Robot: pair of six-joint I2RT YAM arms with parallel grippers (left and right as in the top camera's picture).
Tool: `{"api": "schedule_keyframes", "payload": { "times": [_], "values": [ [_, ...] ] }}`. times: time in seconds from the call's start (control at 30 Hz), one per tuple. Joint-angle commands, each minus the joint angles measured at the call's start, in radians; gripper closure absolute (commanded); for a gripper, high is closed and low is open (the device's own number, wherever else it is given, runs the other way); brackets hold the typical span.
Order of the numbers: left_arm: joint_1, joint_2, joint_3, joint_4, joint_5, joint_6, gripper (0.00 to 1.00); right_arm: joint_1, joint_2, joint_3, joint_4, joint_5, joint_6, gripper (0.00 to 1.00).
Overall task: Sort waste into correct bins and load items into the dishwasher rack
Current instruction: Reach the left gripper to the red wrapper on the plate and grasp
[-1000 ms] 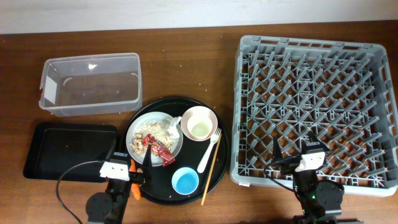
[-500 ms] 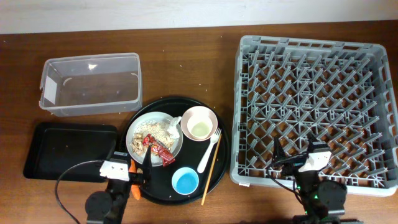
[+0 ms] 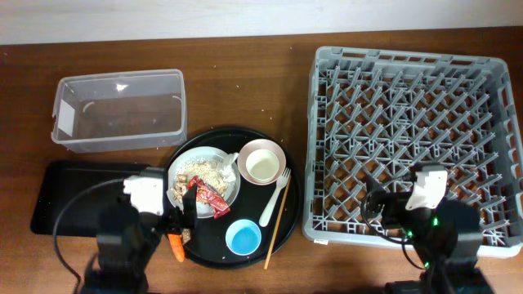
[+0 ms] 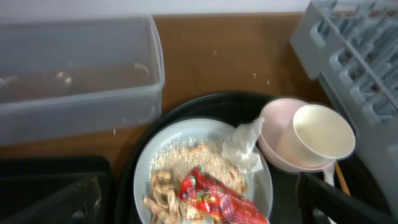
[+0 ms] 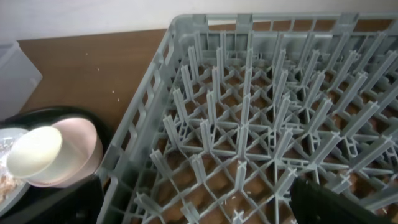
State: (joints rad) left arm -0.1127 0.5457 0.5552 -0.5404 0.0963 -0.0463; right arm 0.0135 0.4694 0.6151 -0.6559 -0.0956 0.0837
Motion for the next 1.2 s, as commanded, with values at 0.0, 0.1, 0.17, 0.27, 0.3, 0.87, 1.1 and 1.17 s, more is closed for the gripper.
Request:
{"api": "schedule_keyframes", "payload": {
  "times": [0.0,0.1,0.17,0.27,0.3,0.87,1.1,1.17],
  "values": [
    [-0.004,0.215,0.227,-0.131,0.039,-0.006,0.00,-0.008,0.166,0.187,-0.132,-0.002,0.011,0.02],
    [-0.005,0.367,0.398,-0.304,0.039,-0.006,0.01,-0.008,0.303,0.324,-0.276,-0.002,0.011,0.02],
    [-0.005,0.461,0.513,-0.419,0.039,-0.006,0.00,-0.008,0.386,0.399,-0.357,-0.003,0.011,0.02],
    [-0.005,0.560,0.637,-0.513,0.039,-0.006,0.00,-0.008,0.483,0.474,-0.433,-0.002,0.011,0.02],
    [-0.005,0.577,0.655,-0.524,0.040,-0.006,0.00,-0.008,0.506,0.486,-0.449,-0.002,0.010,0.02],
    [-0.073,0.970,0.660,-0.618,0.151,-0.311,0.02,-0.008,0.589,0.488,-0.467,-0.001,0.011,0.02],
    [-0.076,1.126,0.659,-0.587,0.151,-0.512,0.18,-0.008,0.589,0.488,-0.467,-0.002,0.011,0.02],
    [-0.076,1.157,0.657,-0.546,0.151,-0.531,0.30,-0.008,0.589,0.488,-0.466,-0.002,0.011,0.02]
  ]
}}
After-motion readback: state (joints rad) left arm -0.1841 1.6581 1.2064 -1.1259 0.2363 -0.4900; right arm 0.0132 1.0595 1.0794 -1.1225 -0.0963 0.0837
